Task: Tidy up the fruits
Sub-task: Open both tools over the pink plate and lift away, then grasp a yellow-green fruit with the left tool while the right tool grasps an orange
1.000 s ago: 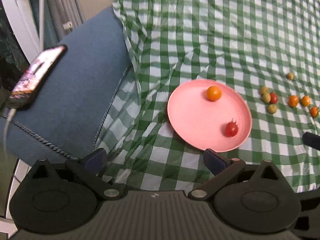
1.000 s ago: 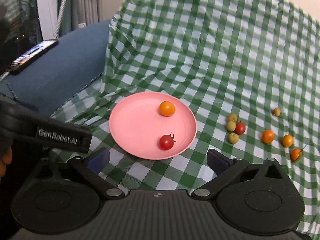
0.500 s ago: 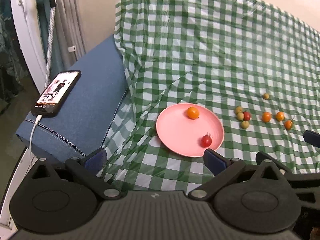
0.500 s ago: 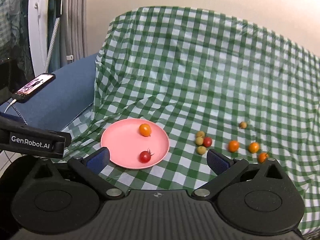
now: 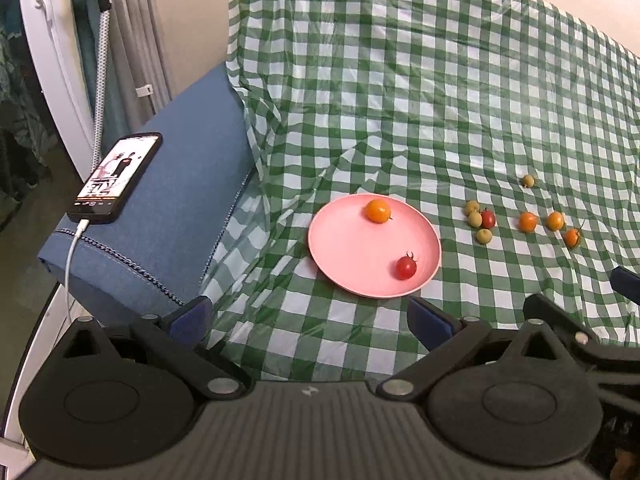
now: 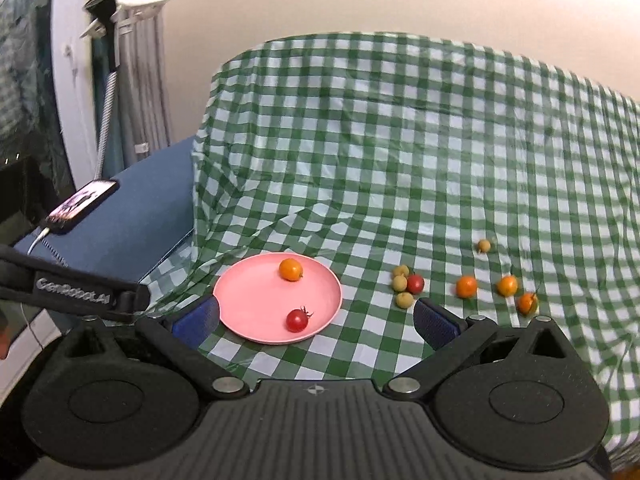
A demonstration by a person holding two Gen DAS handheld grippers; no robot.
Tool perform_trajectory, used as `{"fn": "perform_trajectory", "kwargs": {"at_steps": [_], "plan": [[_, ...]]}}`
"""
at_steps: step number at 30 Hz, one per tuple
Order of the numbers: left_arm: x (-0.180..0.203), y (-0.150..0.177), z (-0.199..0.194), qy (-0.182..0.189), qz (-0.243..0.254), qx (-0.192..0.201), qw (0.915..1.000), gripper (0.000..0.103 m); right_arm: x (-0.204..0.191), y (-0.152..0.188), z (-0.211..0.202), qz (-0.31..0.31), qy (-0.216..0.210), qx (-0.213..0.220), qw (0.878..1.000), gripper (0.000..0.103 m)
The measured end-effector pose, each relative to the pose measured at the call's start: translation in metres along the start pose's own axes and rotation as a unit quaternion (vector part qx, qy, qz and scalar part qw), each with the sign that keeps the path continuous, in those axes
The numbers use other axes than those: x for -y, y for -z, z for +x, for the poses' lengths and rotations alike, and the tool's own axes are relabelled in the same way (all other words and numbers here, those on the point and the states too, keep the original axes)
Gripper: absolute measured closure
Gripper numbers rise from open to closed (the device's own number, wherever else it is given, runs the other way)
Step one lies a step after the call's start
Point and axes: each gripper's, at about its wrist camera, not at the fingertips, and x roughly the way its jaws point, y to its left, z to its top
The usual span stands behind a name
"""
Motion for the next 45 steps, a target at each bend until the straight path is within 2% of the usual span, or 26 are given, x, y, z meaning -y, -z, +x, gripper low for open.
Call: {"fn": "perform_trajectory", "kwargs": {"at_steps": [8,13,17,23,25,28,34,38,42,45], "plan": [[0.029,-0.027,0.027,0.034,0.004,-0.039,0.9986,0.0,0.05,0.008,0.025,0.043,0.037,-0.004,0.998,0.001],[0.071,-0.054,0.059,0.042,0.029,-0.05,0.9975,0.0,0.091,0.013,0.048,0.072,0.072,-0.01,0.995,0.001],[0.114,-0.079,0.101,0.064,0.063,-0.066,0.9938,0.0,0.124,0.016,0.079,0.087,0.099,-0.016,0.991,0.001],[0.177,-0.108,0.182,0.072,0.099,-0.11,0.9864,0.0,0.169,0.02,0.142,0.101,0.128,-0.026,0.986,0.001],[0.196,-0.115,0.212,0.076,0.11,-0.132,0.9822,0.0,0.181,0.021,0.168,0.102,0.125,-0.036,0.986,0.001],[0.22,-0.125,0.25,0.085,0.132,-0.143,0.9772,0.0,0.192,0.017,0.213,0.098,0.123,-0.048,0.986,0.001],[0.232,-0.136,0.319,0.077,0.117,-0.189,0.9719,0.0,0.21,0.022,0.282,0.086,0.121,-0.063,0.987,0.001],[0.237,-0.139,0.344,0.077,0.121,-0.192,0.9707,0.0,0.217,0.026,0.309,0.084,0.121,-0.066,0.987,0.001],[0.238,-0.138,0.359,0.104,0.116,-0.209,0.9654,0.0,0.221,0.031,0.332,0.072,0.122,-0.076,0.987,0.001],[0.239,-0.133,0.372,0.092,0.124,-0.223,0.9624,0.0,0.22,0.036,0.339,0.059,0.13,-0.072,0.987,0.001]]}}
